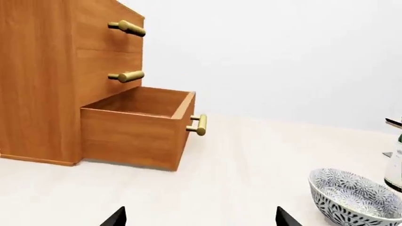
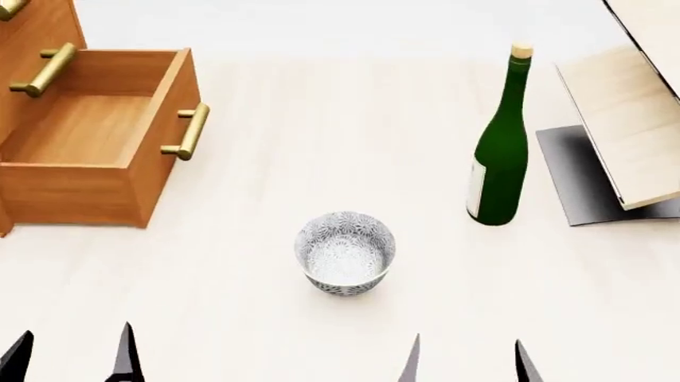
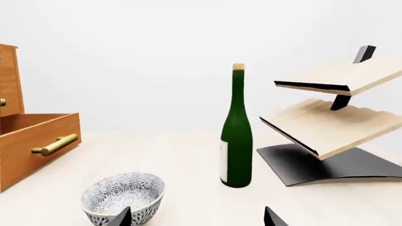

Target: Put the bowl on top of the cabinet.

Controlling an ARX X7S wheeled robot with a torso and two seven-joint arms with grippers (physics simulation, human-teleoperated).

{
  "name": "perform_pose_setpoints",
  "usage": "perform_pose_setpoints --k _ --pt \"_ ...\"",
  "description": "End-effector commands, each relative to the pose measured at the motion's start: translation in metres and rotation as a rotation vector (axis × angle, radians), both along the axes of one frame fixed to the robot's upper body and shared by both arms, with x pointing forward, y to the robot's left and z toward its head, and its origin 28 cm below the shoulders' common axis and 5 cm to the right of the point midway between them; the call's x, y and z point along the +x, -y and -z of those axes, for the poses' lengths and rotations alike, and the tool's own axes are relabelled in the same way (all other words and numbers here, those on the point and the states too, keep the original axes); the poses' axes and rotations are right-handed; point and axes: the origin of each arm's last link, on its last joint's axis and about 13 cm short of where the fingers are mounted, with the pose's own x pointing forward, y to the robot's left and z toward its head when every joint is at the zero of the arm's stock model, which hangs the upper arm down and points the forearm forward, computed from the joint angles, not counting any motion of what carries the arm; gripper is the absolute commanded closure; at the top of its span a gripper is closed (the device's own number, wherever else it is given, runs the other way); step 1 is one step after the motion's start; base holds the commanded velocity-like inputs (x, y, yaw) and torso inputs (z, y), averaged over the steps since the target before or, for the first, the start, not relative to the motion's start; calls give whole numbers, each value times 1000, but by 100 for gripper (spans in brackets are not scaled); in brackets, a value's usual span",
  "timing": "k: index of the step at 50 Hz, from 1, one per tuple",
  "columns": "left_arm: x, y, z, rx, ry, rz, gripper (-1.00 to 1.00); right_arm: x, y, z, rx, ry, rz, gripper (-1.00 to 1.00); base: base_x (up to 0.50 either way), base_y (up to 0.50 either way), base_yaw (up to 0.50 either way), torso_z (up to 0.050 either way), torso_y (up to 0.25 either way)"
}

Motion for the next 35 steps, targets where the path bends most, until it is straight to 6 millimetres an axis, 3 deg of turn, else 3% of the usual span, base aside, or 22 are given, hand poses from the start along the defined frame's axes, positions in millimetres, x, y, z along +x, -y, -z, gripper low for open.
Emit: perform_pose_setpoints --k 1,9,18,35 --pt "-5 -3 -31 -21 85 0 -100 -5 2 -33 7 90 -8 -100 500 0 0 0 0" --pt "-9 -6 -56 -34 132 0 -100 -13 4 -63 -11 149 -26 -100 500 0 0 0 0" --pt "-16 -7 -68 -37 165 7 -100 -25 7 -69 -32 180 -47 -100 500 0 0 0 0" --pt "-16 -10 -69 -40 173 -3 -100 -30 10 -75 -30 216 -35 -100 500 0 0 0 0"
